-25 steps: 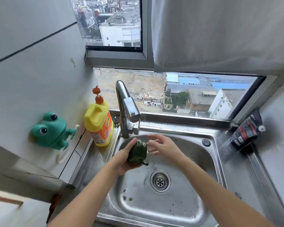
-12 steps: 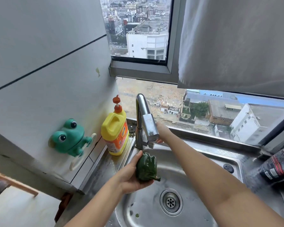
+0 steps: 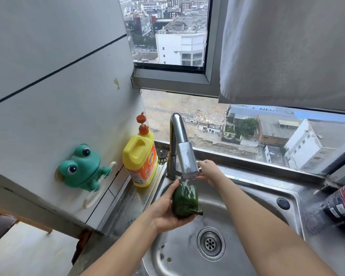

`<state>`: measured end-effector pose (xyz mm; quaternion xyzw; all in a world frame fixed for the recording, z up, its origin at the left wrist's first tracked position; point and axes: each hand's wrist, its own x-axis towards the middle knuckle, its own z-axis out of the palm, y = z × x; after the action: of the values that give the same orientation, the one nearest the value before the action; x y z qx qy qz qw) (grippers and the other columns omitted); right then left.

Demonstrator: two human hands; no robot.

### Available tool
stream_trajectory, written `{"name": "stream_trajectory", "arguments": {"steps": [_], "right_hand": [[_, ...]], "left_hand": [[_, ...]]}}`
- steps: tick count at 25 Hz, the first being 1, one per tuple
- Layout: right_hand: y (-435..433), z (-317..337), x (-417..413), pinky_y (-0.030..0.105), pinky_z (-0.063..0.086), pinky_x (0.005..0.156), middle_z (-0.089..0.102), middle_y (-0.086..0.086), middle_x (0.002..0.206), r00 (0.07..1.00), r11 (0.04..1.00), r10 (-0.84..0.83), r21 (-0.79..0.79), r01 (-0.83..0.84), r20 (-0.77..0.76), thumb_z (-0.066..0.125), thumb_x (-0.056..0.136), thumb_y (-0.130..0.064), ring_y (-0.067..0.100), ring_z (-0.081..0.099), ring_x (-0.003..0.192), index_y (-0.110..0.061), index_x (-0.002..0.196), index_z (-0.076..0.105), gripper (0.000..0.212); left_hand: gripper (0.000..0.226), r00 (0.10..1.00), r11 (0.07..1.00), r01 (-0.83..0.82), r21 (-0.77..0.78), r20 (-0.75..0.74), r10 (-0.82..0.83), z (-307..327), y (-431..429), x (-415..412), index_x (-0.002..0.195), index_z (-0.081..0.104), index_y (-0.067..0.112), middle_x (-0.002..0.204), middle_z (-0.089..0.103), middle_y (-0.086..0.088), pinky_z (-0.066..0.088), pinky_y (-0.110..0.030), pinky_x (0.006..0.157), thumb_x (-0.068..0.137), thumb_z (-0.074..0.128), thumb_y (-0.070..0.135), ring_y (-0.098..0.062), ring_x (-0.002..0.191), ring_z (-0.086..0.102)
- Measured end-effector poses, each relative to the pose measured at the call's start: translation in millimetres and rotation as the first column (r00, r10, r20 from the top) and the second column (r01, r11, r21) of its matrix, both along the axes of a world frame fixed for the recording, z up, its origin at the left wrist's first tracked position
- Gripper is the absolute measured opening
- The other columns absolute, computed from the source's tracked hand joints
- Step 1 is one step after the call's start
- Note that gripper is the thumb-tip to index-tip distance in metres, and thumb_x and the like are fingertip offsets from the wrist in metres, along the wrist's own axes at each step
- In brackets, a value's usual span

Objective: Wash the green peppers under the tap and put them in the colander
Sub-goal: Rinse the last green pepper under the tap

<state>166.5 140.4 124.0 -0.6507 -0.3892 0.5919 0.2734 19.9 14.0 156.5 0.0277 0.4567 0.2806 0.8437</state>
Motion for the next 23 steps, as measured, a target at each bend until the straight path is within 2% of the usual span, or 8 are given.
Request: {"name": "stream_trajectory", "arguments": {"steps": [3,6,8,13,16,18,19,23], "right_hand": [[-5.4,1.0,0.0,0.032,0.060,0.054,0.053,0.029,0.112,0.997,0.999,-0.041,0.001,0.041,-0.073,0.042,0.097,-0.012,0.033,0.064,0.079,-0.002,0.105,0.044,0.013],[-16.0,1.8,2.6,0.036,0.057,0.078,0.051,0.029,0.125,0.990,0.998,-0.040,-0.059,0.032,-0.139,0.046,0.099,-0.020,0.036,0.062,0.098,0.005,0.127,0.042,0.038],[-38.1,5.2,4.7,0.035,0.052,0.083,0.052,0.025,0.127,0.997,0.998,-0.019,-0.062,0.014,-0.075,0.044,0.099,-0.023,0.031,0.058,0.100,0.004,0.133,0.041,0.044],[-114.1,23.8,-19.9,0.035,0.039,0.107,0.061,-0.001,0.123,0.993,0.945,0.110,0.315,-0.089,-0.049,0.041,0.099,-0.028,0.014,0.055,0.115,-0.017,0.123,0.059,0.031],[-145.8,26.4,-31.8,0.015,0.016,0.115,0.040,-0.009,0.143,0.947,0.727,0.109,0.626,-0.283,0.302,0.035,0.099,-0.038,0.008,0.030,0.139,-0.016,0.141,0.042,0.048],[-153.1,31.0,-31.8,0.014,0.006,0.117,0.028,-0.008,0.151,0.847,0.531,0.086,0.696,-0.484,0.524,0.026,0.098,-0.044,0.006,0.014,0.144,-0.015,0.145,0.034,0.055],[-153.0,34.3,-31.4,0.016,0.005,0.118,0.026,-0.006,0.154,0.817,0.501,0.087,0.684,-0.530,0.570,0.025,0.098,-0.045,0.007,0.011,0.145,-0.016,0.146,0.032,0.056],[-138.5,55.9,-36.9,0.028,0.022,0.115,0.040,-0.001,0.148,0.767,0.696,0.173,0.474,-0.539,0.618,0.029,0.100,-0.041,0.015,0.030,0.141,-0.017,0.142,0.038,0.050]], "left_hand": [[0.055,1.000,1.000,-0.009,0.021,0.013,0.009,2.9,0.6,2.2,0.083,0.075,0.002,0.090,0.069,-0.019,0.058,-0.043,0.070,0.061,0.069,0.052,-0.030,0.086,0.062],[0.058,0.998,0.998,-0.059,0.019,0.025,0.058,2.9,0.2,1.3,0.091,0.072,0.003,0.087,0.070,-0.019,0.057,-0.044,0.071,0.070,0.064,0.056,-0.031,0.085,0.062],[0.058,0.990,0.991,-0.137,-0.007,0.031,0.137,1.2,1.0,1.8,0.093,0.068,0.004,0.083,0.071,-0.020,0.057,-0.046,0.066,0.079,0.057,0.059,-0.033,0.085,0.061],[0.035,0.972,0.973,-0.226,-0.037,0.061,0.228,-0.6,3.8,8.1,0.091,0.068,0.005,0.083,0.071,-0.019,0.056,-0.048,0.067,0.089,0.055,0.038,-0.032,0.085,0.063],[0.019,0.950,0.964,-0.258,-0.065,0.164,0.265,9.3,3.0,9.5,0.080,0.070,0.004,0.073,0.071,-0.016,0.059,-0.040,0.052,0.081,0.058,0.019,-0.030,0.063,0.070],[0.015,0.921,0.944,-0.322,-0.073,0.206,0.330,17.5,3.1,8.1,0.084,0.067,0.006,0.071,0.071,-0.012,0.057,-0.033,0.046,0.078,0.059,0.017,-0.026,0.058,0.070],[0.015,0.911,0.935,-0.350,-0.056,0.213,0.353,19.4,3.3,8.7,0.085,0.067,0.006,0.071,0.071,-0.011,0.057,-0.032,0.046,0.079,0.059,0.018,-0.025,0.058,0.071],[0.024,0.941,0.921,-0.333,0.200,0.016,0.337,8.6,0.4,17.2,0.094,0.068,0.013,0.085,0.072,-0.009,0.058,-0.032,0.061,0.093,0.049,0.028,-0.024,0.076,0.070]]}}
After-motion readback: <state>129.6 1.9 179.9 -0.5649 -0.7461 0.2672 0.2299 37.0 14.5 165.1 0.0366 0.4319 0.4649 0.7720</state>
